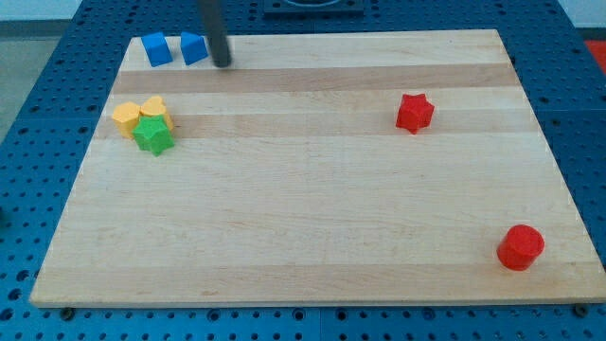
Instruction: Move the red star closer to the blue triangle
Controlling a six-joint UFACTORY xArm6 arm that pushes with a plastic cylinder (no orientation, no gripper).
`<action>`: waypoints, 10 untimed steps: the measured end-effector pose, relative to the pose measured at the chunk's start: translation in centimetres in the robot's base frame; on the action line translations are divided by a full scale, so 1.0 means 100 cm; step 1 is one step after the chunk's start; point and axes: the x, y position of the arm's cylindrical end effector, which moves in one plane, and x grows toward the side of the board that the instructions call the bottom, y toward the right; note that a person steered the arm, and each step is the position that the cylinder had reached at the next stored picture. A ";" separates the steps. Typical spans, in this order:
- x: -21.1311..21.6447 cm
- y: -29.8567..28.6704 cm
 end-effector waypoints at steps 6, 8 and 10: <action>0.094 0.165; 0.131 0.269; 0.128 0.119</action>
